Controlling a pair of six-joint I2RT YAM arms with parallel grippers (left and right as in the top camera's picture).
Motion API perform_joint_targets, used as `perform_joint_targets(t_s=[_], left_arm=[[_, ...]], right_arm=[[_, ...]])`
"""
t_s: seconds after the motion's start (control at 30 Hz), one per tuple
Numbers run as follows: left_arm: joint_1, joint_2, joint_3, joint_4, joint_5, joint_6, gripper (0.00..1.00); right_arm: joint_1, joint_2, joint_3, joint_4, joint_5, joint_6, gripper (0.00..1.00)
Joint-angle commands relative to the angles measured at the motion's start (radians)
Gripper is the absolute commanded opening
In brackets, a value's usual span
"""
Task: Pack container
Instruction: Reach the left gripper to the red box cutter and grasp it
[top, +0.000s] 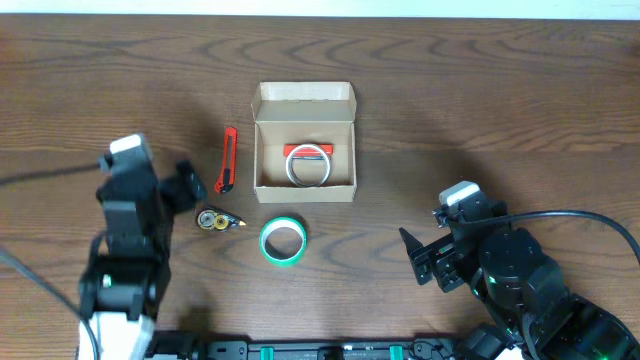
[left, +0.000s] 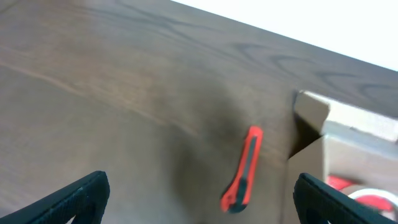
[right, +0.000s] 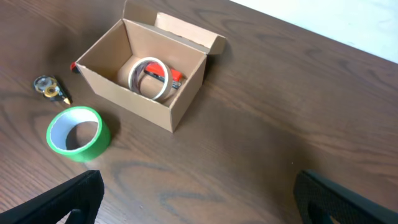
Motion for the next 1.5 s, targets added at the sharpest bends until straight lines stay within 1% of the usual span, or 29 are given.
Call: perform_joint_targets(t_s=[0.0, 0.2, 0.43, 0.53, 0.67, 0.8, 1.0, 1.17, 1.3, 1.47], left_arm=[[0.0, 0.13, 0.12, -0.003, 0.031, -0.008, 0.95], [0.0, 0.351, 0.279, -0.038, 0.033, -0.008, 0.96], [0.003, 0.617, 0.446, -0.167, 0.038, 0.012, 0.96], [0.002, 0.72, 0.5, -0.224, 0.058, 0.012, 0.96], [0.002, 0.824, 0.532, -0.237, 0.114, 0.024, 0.96], [0.003, 0.9, 0.542, -0.239, 0.171, 0.046, 0.96], [0.003, 0.975, 0.542, -0.238, 0.203, 0.058, 0.96], [0.003, 1.032, 0.558, -0.244, 0.239, 0.098, 0.97], [0.003, 1.073, 0.591, -0.28, 0.239, 0.101, 0.96], [0.003, 1.128, 0.656, -0.346, 0.243, 0.132, 0.97]], right_arm=[[-0.002, 0.0, -0.004, 0.001, 0.003, 0.007, 0.99], [-0.002, 0.0, -0.004, 0.001, 0.003, 0.007, 0.99], [-0.002, 0.0, -0.004, 0.001, 0.003, 0.007, 0.99], [-0.002, 0.0, -0.004, 0.001, 0.003, 0.007, 0.99], [-0.002, 0.0, -0.004, 0.001, 0.003, 0.007, 0.99], [-0.002, 0.0, -0.004, 0.001, 0.003, 0.007, 0.99], [-0.002, 0.0, -0.004, 0.001, 0.003, 0.007, 0.99], [-0.002, 0.0, -0.004, 0.001, 0.003, 0.007, 0.99], [-0.002, 0.0, -0.004, 0.001, 0.003, 0.007, 0.99], [-0.002, 0.0, -0.004, 0.001, 0.003, 0.007, 0.99]])
